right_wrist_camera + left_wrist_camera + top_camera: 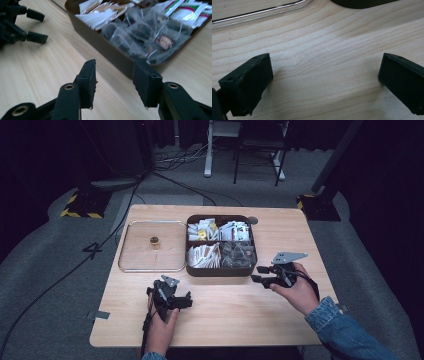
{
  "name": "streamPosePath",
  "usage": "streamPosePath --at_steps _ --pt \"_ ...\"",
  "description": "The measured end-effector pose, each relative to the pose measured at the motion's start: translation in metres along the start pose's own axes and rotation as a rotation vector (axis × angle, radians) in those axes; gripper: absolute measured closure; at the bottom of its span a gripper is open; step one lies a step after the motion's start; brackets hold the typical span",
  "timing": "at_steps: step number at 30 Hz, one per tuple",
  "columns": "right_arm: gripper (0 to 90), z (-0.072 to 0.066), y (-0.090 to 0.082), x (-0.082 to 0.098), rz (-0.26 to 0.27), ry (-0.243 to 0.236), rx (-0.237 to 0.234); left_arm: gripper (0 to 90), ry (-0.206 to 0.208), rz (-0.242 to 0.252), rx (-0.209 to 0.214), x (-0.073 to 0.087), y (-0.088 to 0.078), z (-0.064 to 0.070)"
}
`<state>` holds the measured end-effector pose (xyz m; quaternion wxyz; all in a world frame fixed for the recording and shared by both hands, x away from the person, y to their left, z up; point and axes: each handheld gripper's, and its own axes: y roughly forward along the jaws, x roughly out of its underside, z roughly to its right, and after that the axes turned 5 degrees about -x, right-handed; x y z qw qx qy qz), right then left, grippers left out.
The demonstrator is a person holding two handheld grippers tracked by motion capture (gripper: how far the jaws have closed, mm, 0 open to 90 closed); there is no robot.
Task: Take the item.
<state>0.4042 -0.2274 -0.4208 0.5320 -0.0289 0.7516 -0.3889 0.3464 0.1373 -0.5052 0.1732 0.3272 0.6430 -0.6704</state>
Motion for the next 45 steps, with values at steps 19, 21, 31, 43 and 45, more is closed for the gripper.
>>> streamPosePath --at_steps 19,21,31,43,45 --pt "56.0 0.036 0.013 -0.057 0.051 0.084 0.055 0.0 0.008 0.003 0.008 -0.002 0.002 -0.001" --pt "56.0 0.038 0.013 -0.063 0.059 0.095 0.058 0.0 0.008 0.001 0.008 -0.003 0.003 -0.001" --pt "56.0 0.055 0.016 -0.080 0.122 0.224 0.032 0.0 0.006 0.001 0.009 -0.003 0.003 -0.001" --pt "55.9 0.077 0.035 -0.102 0.086 0.224 0.105 0.0 0.007 0.001 0.008 -0.003 0.003 -0.001" --pt "56.0 0.083 0.041 -0.107 0.070 0.235 0.114 0.0 0.007 0.001 0.008 -0.003 0.003 -0.001"
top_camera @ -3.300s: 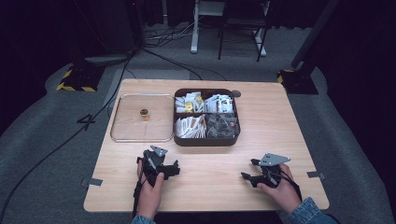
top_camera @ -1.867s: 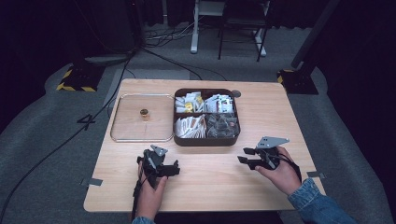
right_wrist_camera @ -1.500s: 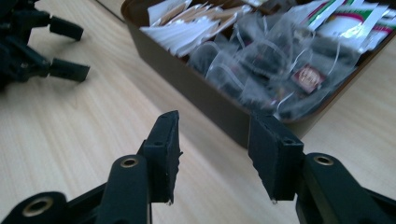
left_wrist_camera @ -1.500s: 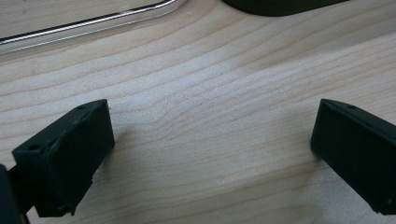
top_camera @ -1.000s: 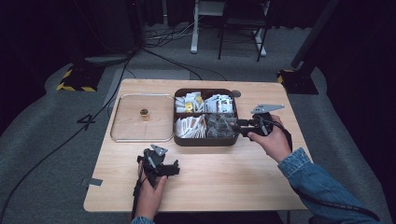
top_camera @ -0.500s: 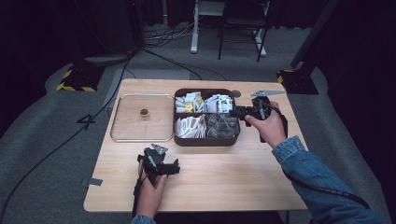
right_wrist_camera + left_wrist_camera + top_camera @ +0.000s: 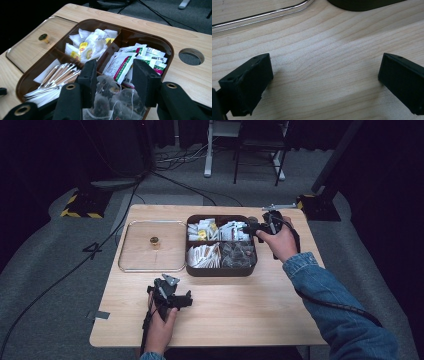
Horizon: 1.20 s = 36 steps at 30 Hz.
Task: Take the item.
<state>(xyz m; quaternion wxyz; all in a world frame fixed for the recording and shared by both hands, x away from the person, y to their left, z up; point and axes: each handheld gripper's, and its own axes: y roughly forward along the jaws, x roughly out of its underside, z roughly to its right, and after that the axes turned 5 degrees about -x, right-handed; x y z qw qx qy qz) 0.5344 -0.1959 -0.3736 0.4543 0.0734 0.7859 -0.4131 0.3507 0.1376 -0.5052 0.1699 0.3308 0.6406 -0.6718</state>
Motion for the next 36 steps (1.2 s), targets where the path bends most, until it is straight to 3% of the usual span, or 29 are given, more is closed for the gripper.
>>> streamPosePath --at_steps 10,23,36 --pt "55.7 0.014 0.029 -0.013 -0.070 0.019 0.048 0.0 0.000 0.001 0.000 0.001 0.000 0.000" --pt "55.1 0.020 0.070 -0.002 -0.166 0.042 0.104 0.0 0.002 0.002 0.007 -0.001 0.001 -0.001" --pt "55.0 0.019 0.089 0.004 -0.175 0.085 0.086 0.0 0.003 0.000 0.006 -0.001 0.001 0.000"
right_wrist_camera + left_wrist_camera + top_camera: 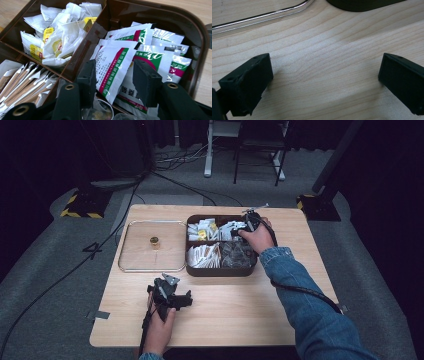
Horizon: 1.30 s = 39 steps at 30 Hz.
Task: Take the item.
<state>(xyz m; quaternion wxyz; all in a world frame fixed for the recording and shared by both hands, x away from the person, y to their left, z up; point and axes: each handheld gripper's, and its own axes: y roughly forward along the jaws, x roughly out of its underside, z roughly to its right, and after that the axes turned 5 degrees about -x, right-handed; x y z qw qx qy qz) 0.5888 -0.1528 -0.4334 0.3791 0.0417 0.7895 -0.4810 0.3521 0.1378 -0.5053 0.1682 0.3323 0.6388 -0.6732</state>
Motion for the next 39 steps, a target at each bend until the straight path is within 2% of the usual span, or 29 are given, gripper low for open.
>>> streamPosePath --at_steps 7,18,21,26,31,36,39 --pt "55.1 -0.002 0.002 -0.001 0.005 0.016 -0.005 0.0 0.000 0.000 0.000 0.000 0.000 0.000" --pt "55.5 -0.012 0.000 -0.007 0.024 0.009 -0.030 0.0 0.000 0.002 -0.001 0.000 0.000 0.000" --pt "55.5 -0.018 0.001 -0.009 0.035 -0.011 -0.030 0.0 0.002 0.001 -0.002 0.000 0.000 0.000" --pt "56.5 -0.024 0.006 -0.011 0.028 -0.018 -0.036 0.0 0.002 0.001 -0.002 0.000 0.000 0.000" --pt "58.6 -0.028 0.013 -0.011 0.003 -0.036 -0.013 0.0 0.005 -0.001 -0.002 0.000 0.000 0.000" --pt "61.6 -0.029 0.020 -0.010 -0.015 -0.034 0.000 0.0 0.002 0.001 -0.002 0.000 0.000 0.000" --pt "69.3 -0.030 0.027 -0.008 -0.044 -0.037 0.005 0.0 0.002 0.001 -0.002 0.000 0.000 0.000"
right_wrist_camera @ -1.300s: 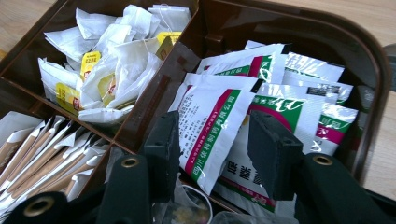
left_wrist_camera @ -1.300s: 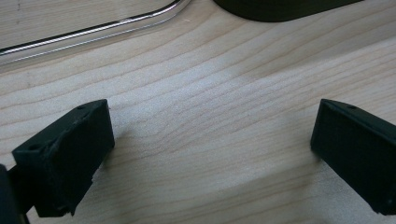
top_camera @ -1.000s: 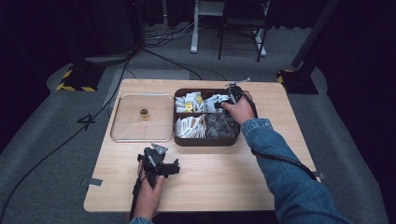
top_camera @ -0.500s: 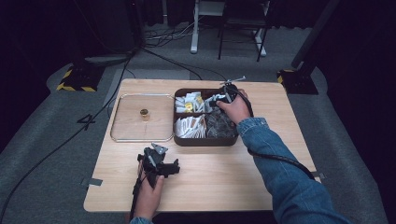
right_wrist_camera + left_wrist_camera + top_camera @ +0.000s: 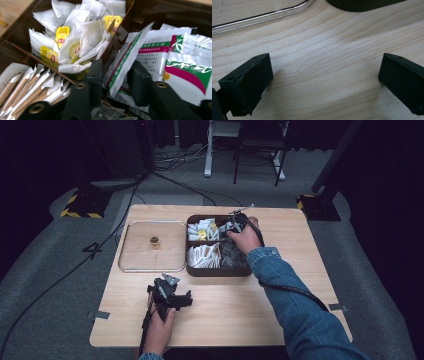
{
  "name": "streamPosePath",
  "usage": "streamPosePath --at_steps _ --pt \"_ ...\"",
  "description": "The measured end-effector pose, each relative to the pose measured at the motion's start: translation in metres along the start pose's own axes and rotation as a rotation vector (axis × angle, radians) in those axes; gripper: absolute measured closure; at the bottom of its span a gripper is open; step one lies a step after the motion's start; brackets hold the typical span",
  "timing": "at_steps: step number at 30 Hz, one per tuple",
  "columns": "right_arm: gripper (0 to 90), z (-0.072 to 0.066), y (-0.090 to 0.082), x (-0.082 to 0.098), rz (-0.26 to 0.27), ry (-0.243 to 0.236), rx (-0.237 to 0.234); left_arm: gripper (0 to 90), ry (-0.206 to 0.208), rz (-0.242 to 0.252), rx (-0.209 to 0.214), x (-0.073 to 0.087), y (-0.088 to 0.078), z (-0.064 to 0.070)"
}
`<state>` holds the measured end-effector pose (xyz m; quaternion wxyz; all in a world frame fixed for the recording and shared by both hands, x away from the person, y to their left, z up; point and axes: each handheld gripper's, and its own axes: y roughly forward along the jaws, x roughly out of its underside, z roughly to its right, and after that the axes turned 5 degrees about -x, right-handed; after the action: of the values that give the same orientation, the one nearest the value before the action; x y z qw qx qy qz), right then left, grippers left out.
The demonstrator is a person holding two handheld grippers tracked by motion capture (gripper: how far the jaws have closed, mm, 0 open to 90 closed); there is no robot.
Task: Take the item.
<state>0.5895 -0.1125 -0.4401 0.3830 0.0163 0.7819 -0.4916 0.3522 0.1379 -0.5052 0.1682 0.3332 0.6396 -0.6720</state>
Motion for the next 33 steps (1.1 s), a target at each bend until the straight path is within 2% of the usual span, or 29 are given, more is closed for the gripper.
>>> streamPosePath --at_steps 2,3,4,5,11,17,26,28,31,33 --pt "75.0 -0.001 0.002 0.001 -0.015 -0.003 0.007 0.0 -0.002 0.000 0.001 0.000 0.000 0.000" --pt "75.0 -0.001 0.002 0.001 -0.015 -0.003 0.007 0.0 -0.002 0.000 0.001 0.000 0.000 0.000" --pt "81.7 -0.001 0.003 0.001 -0.022 -0.012 0.007 0.0 0.000 0.000 0.000 0.000 0.000 0.000" --pt "83.1 -0.002 0.002 0.001 -0.019 -0.018 0.013 0.0 0.000 0.000 0.000 0.000 0.000 0.000" --pt "85.0 -0.004 -0.005 -0.002 0.003 -0.060 0.046 0.0 0.002 -0.002 0.000 0.000 0.000 0.000" --pt "85.7 -0.003 -0.018 -0.007 0.024 -0.069 0.050 0.0 0.000 0.000 0.001 0.000 0.000 0.000" --pt "85.8 -0.004 -0.040 -0.013 0.066 -0.082 0.025 0.0 -0.002 0.000 -0.002 -0.001 0.000 0.001" --pt "85.8 -0.005 -0.052 -0.014 0.092 -0.087 0.003 0.0 -0.003 0.000 -0.002 -0.001 0.001 0.001" --pt "85.7 -0.006 -0.059 -0.014 0.113 -0.099 -0.012 0.0 -0.003 0.000 -0.003 -0.001 0.001 0.001" --pt "85.8 -0.008 -0.068 -0.013 0.134 -0.103 -0.038 0.0 -0.004 -0.001 -0.001 -0.001 0.001 0.001"
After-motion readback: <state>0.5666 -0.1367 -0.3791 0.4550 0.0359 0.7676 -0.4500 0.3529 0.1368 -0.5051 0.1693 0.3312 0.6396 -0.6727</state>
